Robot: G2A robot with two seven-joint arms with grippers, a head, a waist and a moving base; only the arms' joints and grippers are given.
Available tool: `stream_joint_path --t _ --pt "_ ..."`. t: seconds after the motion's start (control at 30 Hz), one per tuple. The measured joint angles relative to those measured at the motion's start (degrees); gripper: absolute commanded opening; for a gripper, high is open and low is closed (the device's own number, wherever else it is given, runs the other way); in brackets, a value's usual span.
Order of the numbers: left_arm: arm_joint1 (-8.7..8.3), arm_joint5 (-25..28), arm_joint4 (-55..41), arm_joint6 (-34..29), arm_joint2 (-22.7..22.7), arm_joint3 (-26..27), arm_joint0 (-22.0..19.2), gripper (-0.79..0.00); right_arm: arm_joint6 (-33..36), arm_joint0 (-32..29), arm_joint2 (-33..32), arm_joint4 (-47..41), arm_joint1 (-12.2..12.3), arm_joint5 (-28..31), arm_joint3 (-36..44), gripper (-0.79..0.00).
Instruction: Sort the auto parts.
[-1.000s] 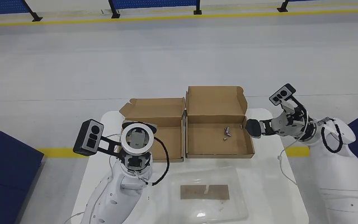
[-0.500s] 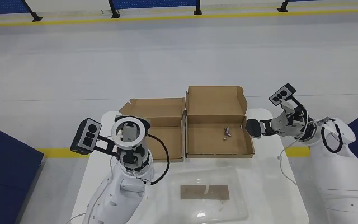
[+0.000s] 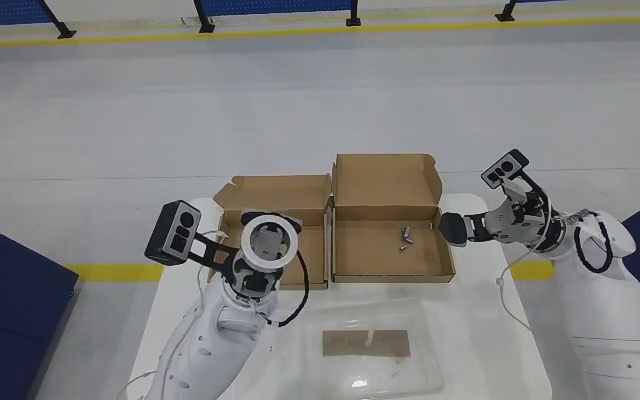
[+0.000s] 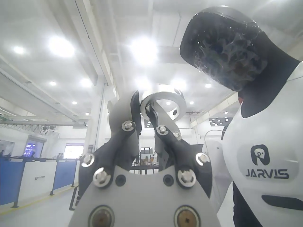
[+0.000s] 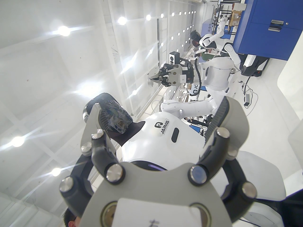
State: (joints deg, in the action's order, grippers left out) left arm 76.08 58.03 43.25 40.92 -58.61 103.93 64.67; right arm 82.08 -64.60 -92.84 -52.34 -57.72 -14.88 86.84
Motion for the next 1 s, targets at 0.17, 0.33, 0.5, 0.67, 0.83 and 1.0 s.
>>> stream_joint_path --t 0.17,0.33,0.5,0.67,0.83,1.0 --pt "0.27 0.0 -0.8 -0.1 -0.5 1.0 0.8 -0.785 0.0 0.0 0.0 0.0 0.0 0.0 0.0 0.0" --pt "0.73 -0.7 -1.7 1.0 -1.1 1.5 1.8 -0.785 0.0 0.0 0.0 0.0 0.0 0.0 0.0 0.0" --pt "1.18 -1.6 -2.7 2.0 -0.7 2.4 2.6 -0.785 0.0 0.0 0.0 0.0 0.0 0.0 0.0 0.0" --pt "1.17 -1.6 -2.6 2.0 -0.7 2.4 2.6 -0.785 0.0 0.0 0.0 0.0 0.0 0.0 0.0 0.0" --pt "1.17 -1.6 -2.6 2.0 -0.7 2.4 2.6 -0.785 0.0 0.0 0.0 0.0 0.0 0.0 0.0 0.0" --pt "1.17 -1.6 -2.6 2.0 -0.7 2.4 2.6 -0.785 0.0 0.0 0.0 0.0 0.0 0.0 0.0 0.0"
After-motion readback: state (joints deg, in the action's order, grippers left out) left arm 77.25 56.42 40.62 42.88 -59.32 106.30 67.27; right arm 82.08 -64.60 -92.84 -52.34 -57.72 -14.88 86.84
